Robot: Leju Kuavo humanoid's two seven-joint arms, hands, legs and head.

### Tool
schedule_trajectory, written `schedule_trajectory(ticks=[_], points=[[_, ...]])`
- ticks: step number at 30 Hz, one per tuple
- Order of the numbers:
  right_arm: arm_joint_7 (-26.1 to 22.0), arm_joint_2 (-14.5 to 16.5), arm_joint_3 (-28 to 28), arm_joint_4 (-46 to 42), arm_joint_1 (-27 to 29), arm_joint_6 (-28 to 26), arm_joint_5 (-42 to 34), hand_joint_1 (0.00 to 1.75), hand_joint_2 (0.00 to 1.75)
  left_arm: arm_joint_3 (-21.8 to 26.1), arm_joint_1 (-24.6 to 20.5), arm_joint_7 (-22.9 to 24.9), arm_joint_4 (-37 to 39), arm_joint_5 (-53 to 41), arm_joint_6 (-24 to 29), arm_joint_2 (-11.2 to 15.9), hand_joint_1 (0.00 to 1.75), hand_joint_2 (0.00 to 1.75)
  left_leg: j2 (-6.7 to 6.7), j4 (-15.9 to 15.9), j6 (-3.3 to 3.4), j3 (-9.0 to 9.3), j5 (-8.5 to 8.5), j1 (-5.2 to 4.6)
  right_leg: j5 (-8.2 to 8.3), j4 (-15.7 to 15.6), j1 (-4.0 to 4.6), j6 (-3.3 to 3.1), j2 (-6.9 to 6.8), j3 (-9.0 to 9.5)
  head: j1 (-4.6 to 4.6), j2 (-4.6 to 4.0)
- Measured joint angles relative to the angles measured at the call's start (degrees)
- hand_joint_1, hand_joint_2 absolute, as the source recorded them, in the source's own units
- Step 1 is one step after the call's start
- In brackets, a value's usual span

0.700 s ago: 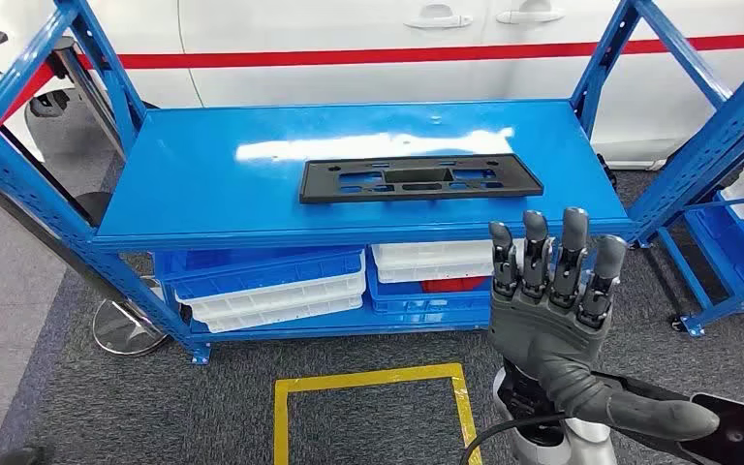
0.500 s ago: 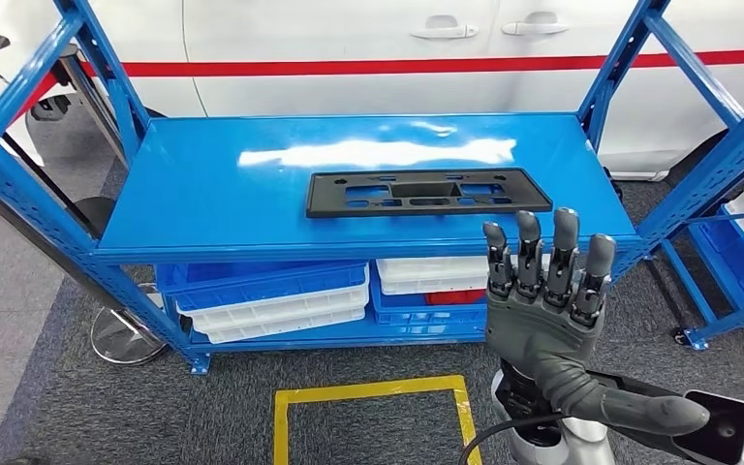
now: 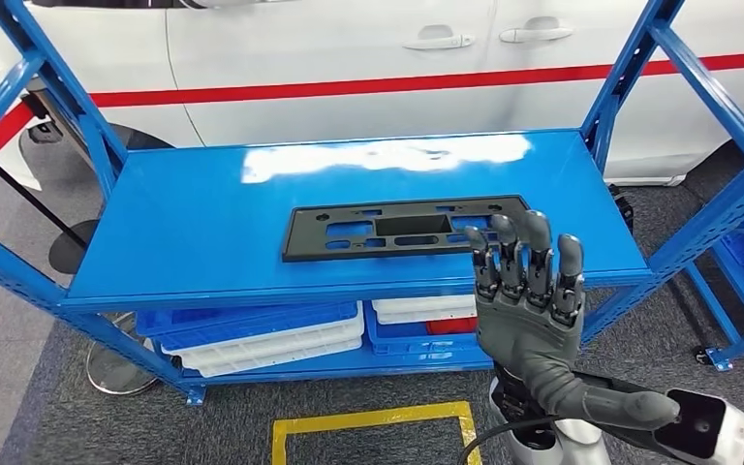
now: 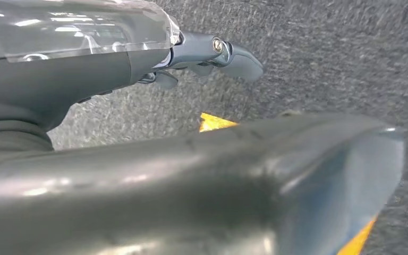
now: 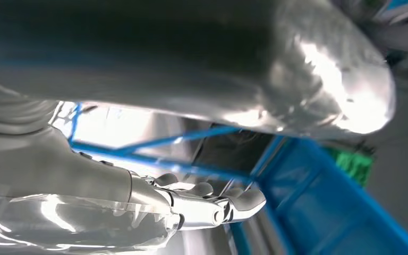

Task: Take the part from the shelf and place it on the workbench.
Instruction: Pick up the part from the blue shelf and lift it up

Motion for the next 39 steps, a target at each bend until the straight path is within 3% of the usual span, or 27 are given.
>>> schedule_trajectory(ticks=[1,4,5,9,11,13,14,15,17,19,20,24,26,28,29,30,31,33,34,36,39], points=[[0.08,-0.33,0.34,0.71,0.12,-1.22,0.77,0.00,0.44,-0.01,0.05,-0.06,0.00,0.05,0.17,0.00,0.00,0.00,-0.01,-2.58,0.19,-0.05,1.59,-0.03,-0.66,0.02,0.05,0.07,0.09,1.00,0.00,0.00],[2.16,-1.86,2.24,4.35,0.07,-4.33,3.35,0.00,1.75,-0.03,0.34,-0.11,0.00,0.16,0.47,0.07,0.00,0.00,-0.02,-11.86,1.10,0.60,12.00,-0.43,-2.69,0.30,0.34,0.53,0.35,3.15,0.02,0.00],[3.69,-2.41,3.14,5.92,-0.03,-5.16,4.10,0.00,1.75,-0.04,0.42,-0.02,0.00,0.17,0.52,0.09,0.00,0.00,-0.04,-13.13,1.32,0.62,14.04,-0.57,-3.25,0.38,0.43,0.79,0.46,3.37,0.02,0.00],[6.82,-4.19,6.84,11.33,-0.85,-7.26,5.23,0.00,1.75,-0.11,0.08,0.28,0.00,0.09,0.68,-0.02,0.00,0.00,-0.10,-14.04,2.15,1.07,14.53,-0.25,-5.01,1.15,0.52,2.00,0.43,3.36,0.02,0.00],[7.55,-4.91,7.96,13.23,-1.37,-8.26,5.65,0.00,1.75,-0.16,-0.01,0.32,0.00,-0.09,0.73,-0.09,0.00,0.00,-0.12,-14.43,2.66,1.57,14.27,-0.06,-7.77,6.43,0.28,2.59,0.20,0.68,0.02,0.00],[9.01,-5.62,9.01,15.32,-1.99,-11.63,8.10,0.00,1.75,-0.21,0.01,0.19,0.00,-0.36,0.74,-0.09,0.00,0.00,-0.11,-14.44,2.89,1.98,13.75,-0.06,-10.32,13.94,0.01,2.97,0.10,-3.96,0.02,0.00],[9.67,-5.96,9.62,16.47,-2.28,-14.78,10.77,0.00,1.75,-0.25,0.03,0.04,0.00,-0.46,0.72,-0.11,0.00,0.00,-0.13,-14.44,2.88,2.27,13.45,-0.07,-10.16,15.98,-0.11,3.10,0.04,-5.66,0.03,0.00],[10.08,-6.28,10.28,17.64,-2.51,-18.71,14.27,0.00,1.75,-0.30,0.07,-0.16,0.00,-0.51,0.70,-0.15,0.00,0.00,-0.16,-14.43,2.83,2.66,13.14,-0.06,-8.76,15.81,-0.22,3.16,-0.02,-6.29,0.03,0.00],[10.30,-6.83,11.56,19.63,-2.75,-26.42,21.69,0.00,1.75,-0.38,0.22,-0.56,0.00,-0.59,0.67,-0.36,0.00,0.00,-0.30,-14.41,2.62,3.66,12.43,-0.06,-3.46,9.53,-0.37,3.06,-0.12,-4.61,0.04,0.00],[10.29,-7.22,12.62,21.21,-2.92,-30.75,25.95,0.00,1.75,-0.42,0.36,-0.85,0.00,-0.61,0.67,-0.54,0.00,0.00,-0.40,-14.32,2.17,4.24,11.86,-0.23,-0.04,2.93,-0.20,2.70,-0.12,-2.29,0.03,0.00],[10.28,-7.37,13.06,21.88,-3.00,-31.62,26.79,0.00,1.75,-0.43,0.39,-0.94,0.00,-0.61,0.67,-0.57,0.00,0.00,-0.42,-14.30,1.91,4.28,11.72,-0.30,0.43,1.35,-0.08,2.48,-0.08,-1.81,0.03,0.00],[10.25,-7.69,14.27,23.49,-3.15,-32.32,27.42,0.00,1.75,-0.44,0.43,-1.06,0.00,-0.61,0.67,-0.63,0.00,0.00,-0.30,-13.62,0.67,4.08,10.85,-0.24,0.37,0.30,-0.18,1.24,-0.04,-1.38,0.02,0.00],[10.54,-7.74,14.70,23.94,-3.29,-33.47,28.68,0.00,1.75,-0.44,0.43,-1.08,0.00,-0.61,0.67,-0.64,0.00,0.00,-0.14,-8.86,0.08,2.05,8.05,-0.09,0.35,-0.07,-0.32,0.65,-0.30,-0.95,0.02,0.00],[12.34,-7.77,15.20,24.68,-3.41,-38.90,35.14,0.00,1.75,-0.44,0.51,-1.09,0.00,-0.64,0.67,-0.71,0.00,0.00,-0.11,-0.98,-0.35,-1.73,4.67,0.06,0.21,-0.06,-0.25,0.37,-0.45,-0.83,0.02,0.00],[13.82,-7.79,15.47,25.27,-3.46,-43.15,40.34,0.00,1.75,-0.44,0.57,-1.10,0.00,-0.72,0.67,-0.75,0.00,0.00,-0.10,1.64,-0.46,-3.09,4.06,0.14,0.15,-0.03,-0.22,0.32,-0.46,-0.78,0.02,0.00],[15.48,-7.82,15.72,26.01,-3.58,-47.75,46.13,0.00,1.75,-0.45,0.61,-1.13,0.00,-0.84,0.67,-0.79,0.00,0.00,-0.10,2.14,-0.50,-3.46,4.60,0.19,0.09,0.00,-0.20,0.32,-0.44,-0.72,0.02,0.00],[17.07,-7.84,15.93,26.79,-3.78,-51.79,51.45,0.00,1.75,-0.45,0.63,-1.15,0.00,-0.98,0.66,-0.81,0.00,0.00,-0.09,0.15,-0.45,-2.60,6.23,0.22,-0.01,0.03,-0.20,0.37,-0.38,-0.59,0.02,0.00],[20.41,-7.89,16.29,28.53,-4.37,-58.50,61.59,0.00,1.75,-0.49,0.56,-1.16,0.00,-1.36,0.58,-0.81,0.00,0.00,-0.07,-7.92,-0.03,1.31,10.24,0.18,-0.29,0.09,-0.13,0.63,-0.26,-0.19,0.02,0.00],[21.93,-7.92,16.38,29.34,-4.72,-60.85,65.89,0.00,1.75,-0.50,0.49,-1.16,0.00,-1.50,0.52,-0.81,0.00,0.00,-0.08,-11.44,0.27,3.03,11.42,0.08,-0.42,0.15,-0.05,0.84,-0.21,-0.09,0.02,0.00],[24.78,-7.98,16.50,30.99,-5.38,-64.08,73.54,0.00,1.75,-0.57,0.40,-1.14,0.00,-1.73,0.38,-0.81,0.00,0.00,-0.13,-14.29,0.79,4.39,11.69,-0.17,-0.51,0.15,0.09,1.35,-0.17,-0.08,0.02,0.00],[27.96,-8.06,16.82,33.75,-6.64,-65.55,81.74,0.00,1.75,-0.65,0.44,-1.17,0.00,-1.81,0.18,-0.90,0.00,0.00,-0.09,-14.97,1.69,4.58,11.99,0.06,-0.79,0.24,0.12,2.19,-0.15,-0.10,0.03,0.00]])
